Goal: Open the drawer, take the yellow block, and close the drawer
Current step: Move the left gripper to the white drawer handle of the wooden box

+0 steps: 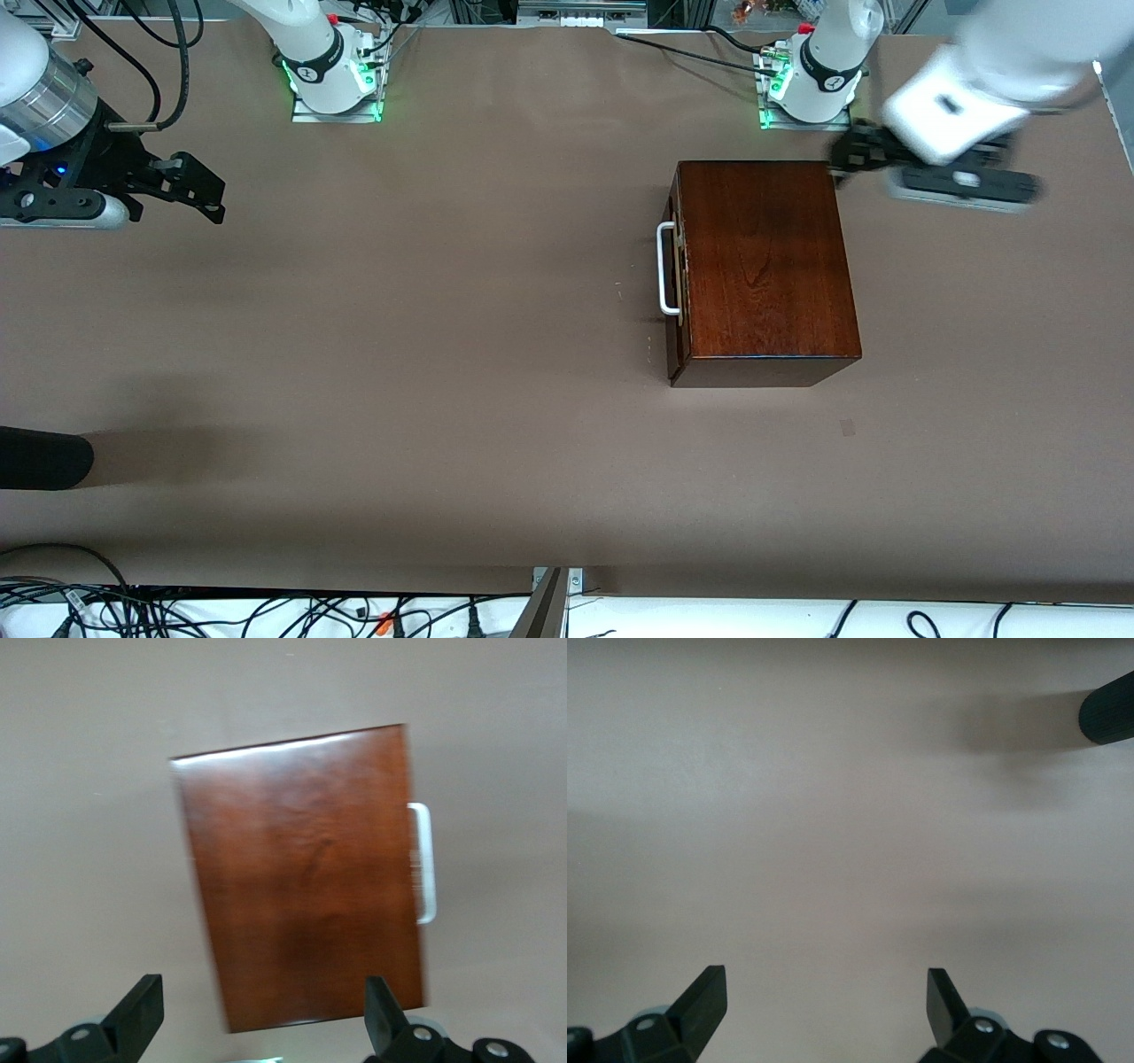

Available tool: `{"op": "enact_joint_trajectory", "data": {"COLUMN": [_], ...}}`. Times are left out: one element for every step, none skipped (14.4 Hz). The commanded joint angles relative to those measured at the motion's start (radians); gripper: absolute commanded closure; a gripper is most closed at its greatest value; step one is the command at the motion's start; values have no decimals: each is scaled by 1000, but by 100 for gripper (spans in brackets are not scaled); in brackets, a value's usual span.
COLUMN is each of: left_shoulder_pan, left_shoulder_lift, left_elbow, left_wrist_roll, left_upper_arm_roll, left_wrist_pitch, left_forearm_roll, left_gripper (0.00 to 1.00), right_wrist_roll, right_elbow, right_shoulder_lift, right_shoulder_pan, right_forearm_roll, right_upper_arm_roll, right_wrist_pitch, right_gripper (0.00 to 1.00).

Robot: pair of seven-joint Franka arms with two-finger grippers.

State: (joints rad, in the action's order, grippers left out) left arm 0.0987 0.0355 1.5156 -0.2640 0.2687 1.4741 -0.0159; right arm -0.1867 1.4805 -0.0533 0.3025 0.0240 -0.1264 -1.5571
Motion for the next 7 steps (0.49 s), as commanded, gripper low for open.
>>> {"op": "enact_joint_trajectory", "data": {"left_shoulder_pan": [4,7,31,83,146,200,243], "left_shoulder_lift": [107,139,164,188,217,253,295], "left_elbow": [-104,-120,-124,-124,-124,-124,-124], "left_wrist_roll": [-208,-269,-326,-393,-465,-533,-587], "left_upper_arm_roll": [156,212,257,267,265,265,265], "left_wrist_pitch": [-11,-6,8,20,40,54,55], "left_forearm_roll": [20,33,63,100,135,180,227], "left_gripper": [0,0,0,0,0,0,0], "right_wrist_roll": [-8,-8,-8,-8,-8,-8,-8], "right_elbow": [-19,-19,-19,-19,-19,-19,-19], "right_shoulder_lift": [-5,-5,-5,-5,-5,-5,-5], "right_shoulder_pan": [-5,-5,-5,-5,-5,-5,-5], "right_forearm_roll": [-18,-16,-16,-16,-16,-16,-16], "right_upper_arm_roll": [1,1,1,1,1,1,1], "right_wrist_pitch": [6,6,6,6,6,6,8], "right_gripper": [0,0,0,0,0,0,0]}}
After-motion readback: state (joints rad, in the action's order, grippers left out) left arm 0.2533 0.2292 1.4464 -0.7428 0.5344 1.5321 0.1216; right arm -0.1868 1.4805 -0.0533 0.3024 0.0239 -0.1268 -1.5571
